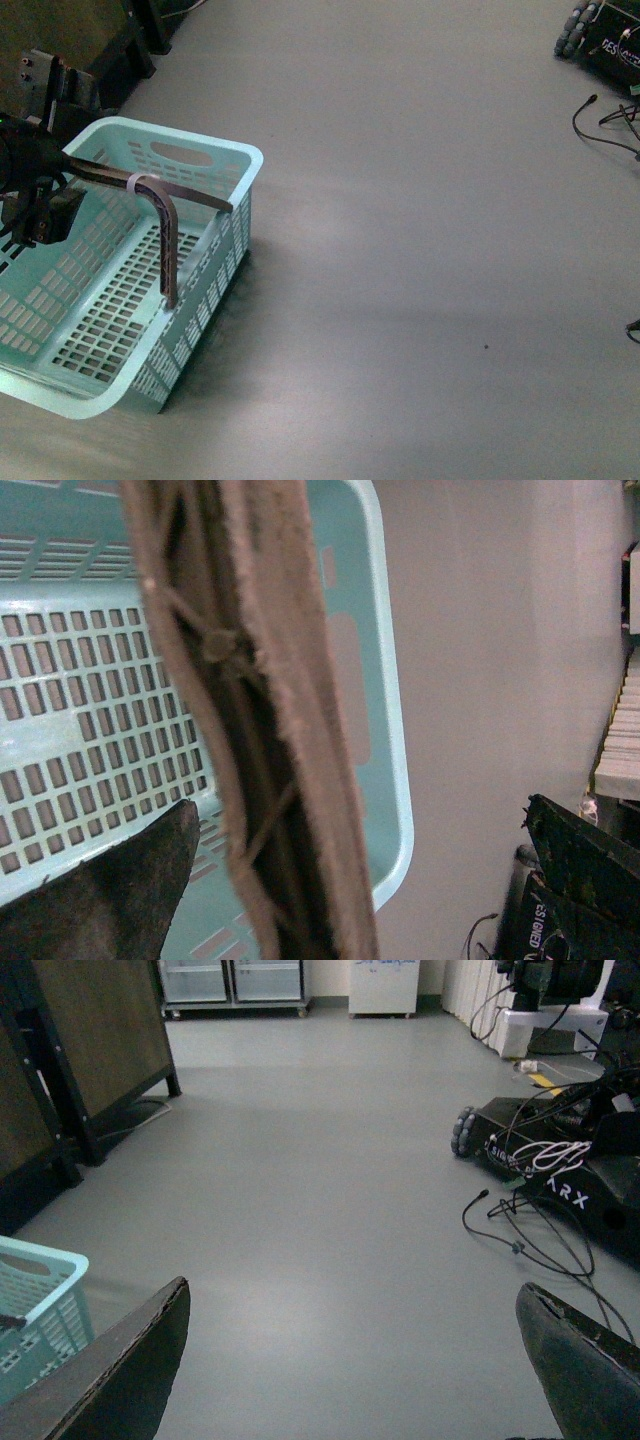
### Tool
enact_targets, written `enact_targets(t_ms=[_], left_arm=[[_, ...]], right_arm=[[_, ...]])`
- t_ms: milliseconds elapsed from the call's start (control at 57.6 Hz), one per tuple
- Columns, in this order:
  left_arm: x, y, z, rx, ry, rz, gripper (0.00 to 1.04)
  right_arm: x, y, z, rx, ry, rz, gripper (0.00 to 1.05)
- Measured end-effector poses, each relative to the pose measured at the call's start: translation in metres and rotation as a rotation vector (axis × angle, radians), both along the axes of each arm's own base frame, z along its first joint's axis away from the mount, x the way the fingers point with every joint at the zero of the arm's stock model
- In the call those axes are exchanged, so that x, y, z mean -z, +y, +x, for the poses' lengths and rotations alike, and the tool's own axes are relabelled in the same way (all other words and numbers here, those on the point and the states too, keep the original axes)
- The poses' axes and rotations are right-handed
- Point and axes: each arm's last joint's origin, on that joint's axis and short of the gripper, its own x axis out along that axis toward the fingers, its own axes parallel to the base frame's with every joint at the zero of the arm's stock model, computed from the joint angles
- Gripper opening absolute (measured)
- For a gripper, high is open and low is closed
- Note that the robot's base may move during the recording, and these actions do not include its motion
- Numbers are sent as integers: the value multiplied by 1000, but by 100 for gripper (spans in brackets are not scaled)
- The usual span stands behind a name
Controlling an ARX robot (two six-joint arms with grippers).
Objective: Pick lemon and mango into basket
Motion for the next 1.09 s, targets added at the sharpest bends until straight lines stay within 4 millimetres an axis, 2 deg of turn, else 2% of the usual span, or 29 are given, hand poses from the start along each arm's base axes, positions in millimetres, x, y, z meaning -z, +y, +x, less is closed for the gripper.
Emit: enact_targets(t_ms=[208, 243, 399, 469, 607, 746, 902, 1007, 1093], left_arm=[[3, -6, 16, 1, -14, 10, 98], [4, -7, 17, 2, -9, 11, 95], [8, -10, 21, -5, 8, 24, 67], [8, -12, 24, -5, 12, 29, 49], [8, -11, 21, -26, 10, -33, 31], [6, -11, 13, -20, 13, -34, 29], [0, -8, -15, -25, 29, -45, 29], [-18, -3, -38, -31, 11, -73, 29], [-42, 2, -56, -38, -33, -94, 29]], right_arm=[[0, 0, 0, 0, 0, 0, 96], [0, 0, 0, 0, 0, 0, 96], [0, 0, 0, 0, 0, 0, 96], [0, 0, 0, 0, 0, 0, 96], [0, 0, 0, 0, 0, 0, 96], [0, 0, 0, 0, 0, 0, 96], [0, 0, 0, 0, 0, 0, 96], [0, 0, 0, 0, 0, 0, 96], [0, 0, 0, 0, 0, 0, 96]])
